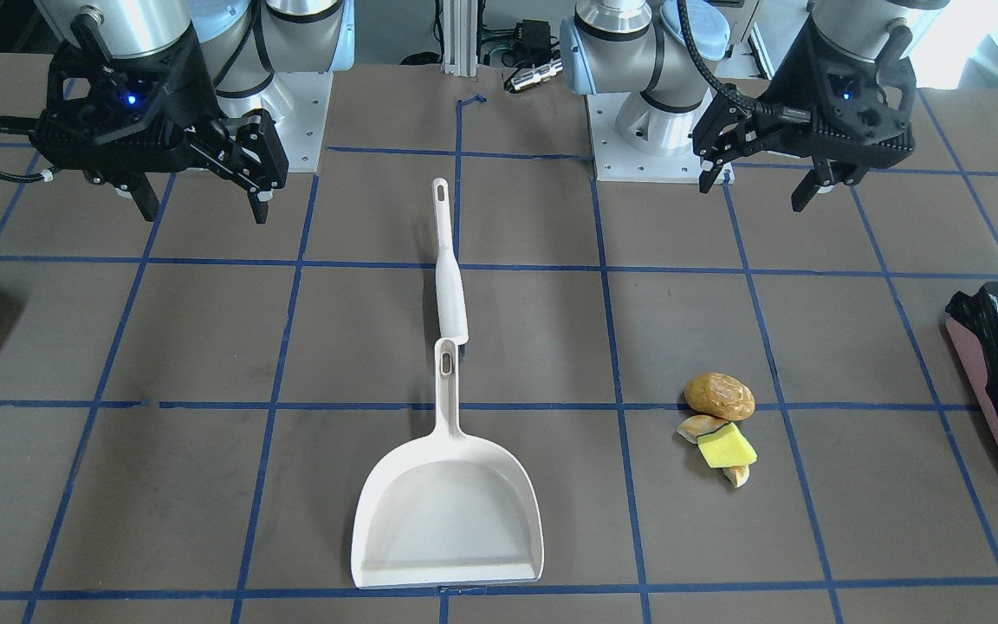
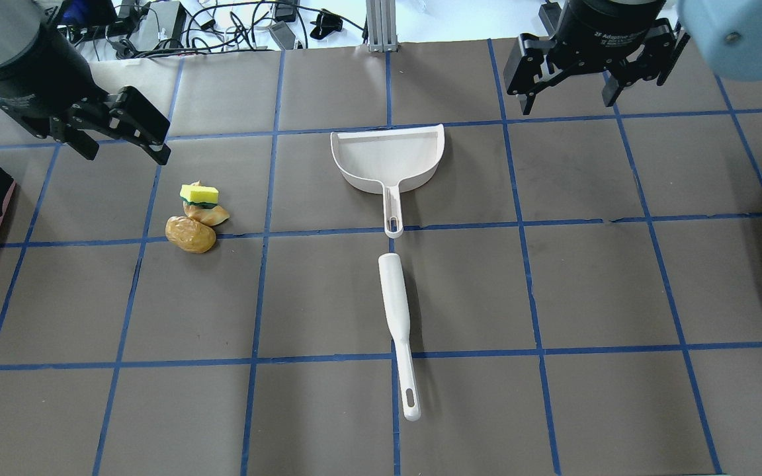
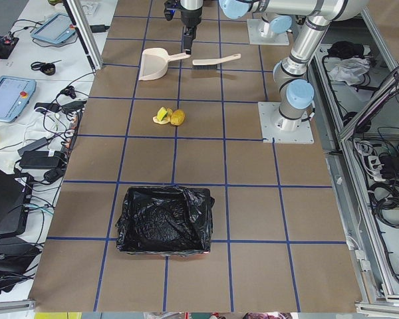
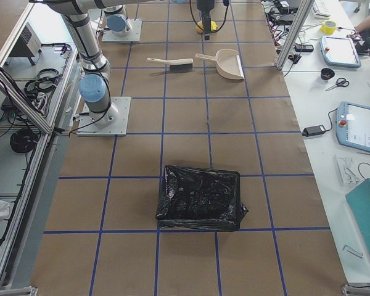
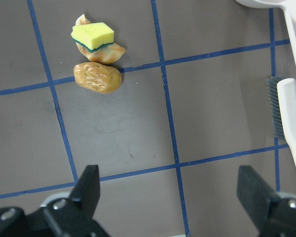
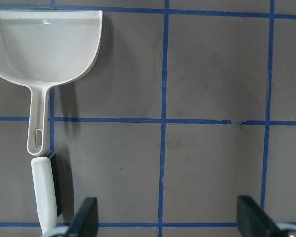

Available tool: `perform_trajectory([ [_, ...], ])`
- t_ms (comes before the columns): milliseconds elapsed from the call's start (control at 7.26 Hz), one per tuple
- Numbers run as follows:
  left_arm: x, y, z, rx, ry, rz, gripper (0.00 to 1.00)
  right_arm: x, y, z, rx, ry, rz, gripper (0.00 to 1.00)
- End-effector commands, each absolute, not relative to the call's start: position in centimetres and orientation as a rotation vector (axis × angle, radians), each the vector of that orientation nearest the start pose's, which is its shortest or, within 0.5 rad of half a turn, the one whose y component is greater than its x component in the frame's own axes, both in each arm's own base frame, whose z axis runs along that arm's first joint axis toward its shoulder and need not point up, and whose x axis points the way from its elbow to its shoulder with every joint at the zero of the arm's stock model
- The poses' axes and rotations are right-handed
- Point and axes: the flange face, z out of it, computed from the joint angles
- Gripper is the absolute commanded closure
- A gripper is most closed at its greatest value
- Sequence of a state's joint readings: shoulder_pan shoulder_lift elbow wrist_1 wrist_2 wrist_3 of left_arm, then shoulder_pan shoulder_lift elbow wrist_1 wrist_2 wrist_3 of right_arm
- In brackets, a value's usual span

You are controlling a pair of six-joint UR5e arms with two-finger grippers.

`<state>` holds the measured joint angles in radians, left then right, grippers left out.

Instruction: Sweep and dump trash in nearest bin

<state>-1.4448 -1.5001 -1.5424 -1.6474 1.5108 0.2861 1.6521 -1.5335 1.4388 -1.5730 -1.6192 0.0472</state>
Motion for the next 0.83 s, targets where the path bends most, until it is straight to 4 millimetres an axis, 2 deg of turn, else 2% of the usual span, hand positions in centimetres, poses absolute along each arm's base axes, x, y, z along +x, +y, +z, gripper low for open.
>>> perform_trajectory([
  [0,-7.64,-47.71,52.27,0.245,3.152,-0.029,0.0,16.98,-50.26,53.41,-0.057,3.181,-0.154,0.0],
  [688,-7.5,-47.78,52.22,0.241,3.14,-0.027,0.0,16.96,-50.26,53.13,-0.06,3.183,-0.139,0.0],
])
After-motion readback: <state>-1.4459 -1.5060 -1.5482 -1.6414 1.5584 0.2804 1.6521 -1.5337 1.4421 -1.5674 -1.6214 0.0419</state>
